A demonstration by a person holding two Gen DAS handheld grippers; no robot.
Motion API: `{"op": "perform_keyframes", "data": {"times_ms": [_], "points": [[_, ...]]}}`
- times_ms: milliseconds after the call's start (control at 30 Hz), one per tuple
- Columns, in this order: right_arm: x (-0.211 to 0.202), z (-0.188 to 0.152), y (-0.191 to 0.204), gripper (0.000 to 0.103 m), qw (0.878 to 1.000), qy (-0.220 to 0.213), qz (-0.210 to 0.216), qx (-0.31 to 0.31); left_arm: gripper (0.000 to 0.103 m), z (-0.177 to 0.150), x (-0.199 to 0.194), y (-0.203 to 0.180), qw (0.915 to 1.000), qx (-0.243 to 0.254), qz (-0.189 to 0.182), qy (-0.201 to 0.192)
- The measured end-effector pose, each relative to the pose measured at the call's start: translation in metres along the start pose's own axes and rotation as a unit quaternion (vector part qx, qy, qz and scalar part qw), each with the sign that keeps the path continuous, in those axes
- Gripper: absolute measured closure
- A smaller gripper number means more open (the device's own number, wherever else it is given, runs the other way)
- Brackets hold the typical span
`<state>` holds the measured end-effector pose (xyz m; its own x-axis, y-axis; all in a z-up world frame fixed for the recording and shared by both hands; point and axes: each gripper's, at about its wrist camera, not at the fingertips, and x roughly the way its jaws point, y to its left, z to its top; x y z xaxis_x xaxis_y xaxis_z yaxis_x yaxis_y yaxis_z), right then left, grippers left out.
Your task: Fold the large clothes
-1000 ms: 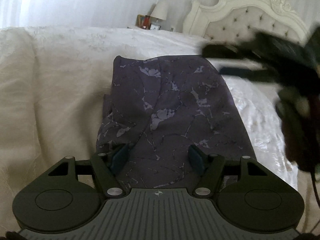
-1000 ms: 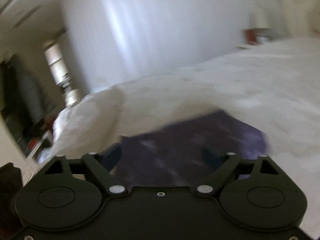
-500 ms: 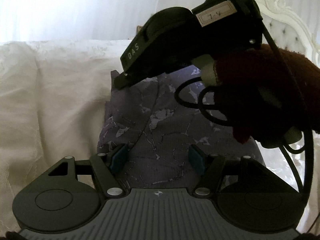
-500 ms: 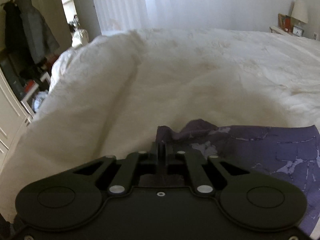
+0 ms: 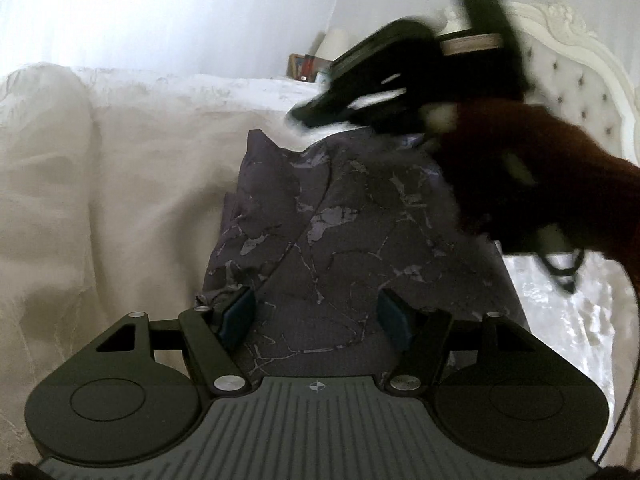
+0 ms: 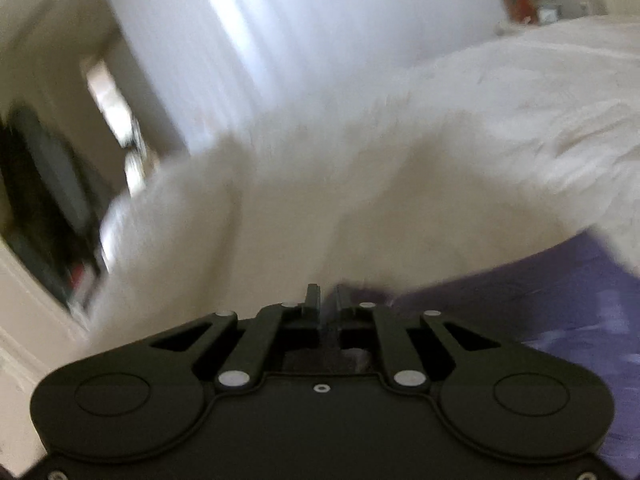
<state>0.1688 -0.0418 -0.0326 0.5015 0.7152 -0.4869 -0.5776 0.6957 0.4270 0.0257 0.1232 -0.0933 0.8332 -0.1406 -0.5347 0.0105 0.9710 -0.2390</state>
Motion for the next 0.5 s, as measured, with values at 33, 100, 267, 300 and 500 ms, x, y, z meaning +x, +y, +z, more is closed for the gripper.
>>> {"op": "perform_keyframes", "data": {"times_ms": [33, 100, 267, 300, 500], "points": [[-0.013, 0.002, -0.003, 0.074, 1.000, -0.021, 0.000, 0.006, 0.036, 0.000, 0.000, 0.000, 1.0000, 0.000, 0.000, 0.000], [-0.046, 0.002, -0.012, 0.054, 0.998, -0.063, -0.016, 0.007, 0.036, 0.000, 0.000, 0.001, 1.0000, 0.000, 0.000, 0.000], [-0.104, -0.014, -0.029, 0.048, 0.988, -0.103, -0.114, -0.033, 0.036, 0.000, 0.003, 0.002, 1.0000, -0.004, -0.001, 0.001], [-0.110, -0.019, -0.032, 0.049, 0.985, -0.103, -0.130, -0.037, 0.036, 0.000, 0.003, 0.002, 1.0000, -0.004, -0.001, 0.001], [-0.083, -0.040, -0.042, 0.053, 0.982, -0.050, -0.172, -0.062, 0.035, 0.000, 0.005, 0.001, 1.0000, 0.000, 0.003, 0.003]]}}
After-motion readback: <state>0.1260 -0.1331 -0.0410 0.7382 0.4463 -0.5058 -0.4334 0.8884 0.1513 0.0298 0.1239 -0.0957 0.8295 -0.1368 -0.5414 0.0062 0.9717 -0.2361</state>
